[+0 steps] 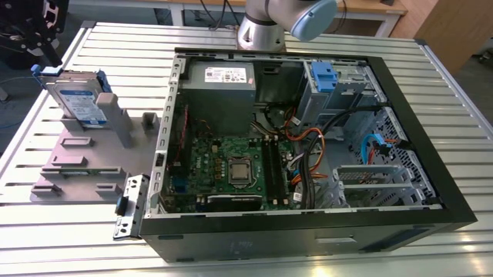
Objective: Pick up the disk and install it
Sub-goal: 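Pick up the disk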
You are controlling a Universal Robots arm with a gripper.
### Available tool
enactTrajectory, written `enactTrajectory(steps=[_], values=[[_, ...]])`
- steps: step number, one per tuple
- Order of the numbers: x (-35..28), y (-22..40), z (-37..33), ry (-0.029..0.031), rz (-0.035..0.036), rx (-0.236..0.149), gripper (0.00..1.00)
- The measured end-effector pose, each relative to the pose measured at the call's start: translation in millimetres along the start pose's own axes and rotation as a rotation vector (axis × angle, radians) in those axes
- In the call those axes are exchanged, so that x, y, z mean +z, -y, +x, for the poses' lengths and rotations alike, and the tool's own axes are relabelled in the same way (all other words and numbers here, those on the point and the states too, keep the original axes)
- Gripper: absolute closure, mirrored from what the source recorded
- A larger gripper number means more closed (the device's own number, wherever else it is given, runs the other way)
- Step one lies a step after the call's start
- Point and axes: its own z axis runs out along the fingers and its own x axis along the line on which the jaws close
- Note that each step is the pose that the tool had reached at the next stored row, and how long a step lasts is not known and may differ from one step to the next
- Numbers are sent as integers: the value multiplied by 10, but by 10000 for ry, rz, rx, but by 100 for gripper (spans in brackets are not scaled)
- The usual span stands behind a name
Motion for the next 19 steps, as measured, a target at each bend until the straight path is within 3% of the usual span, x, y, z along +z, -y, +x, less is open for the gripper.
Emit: enactTrajectory(steps=[19], values=[[0, 0, 0, -4, -6, -294, 89]])
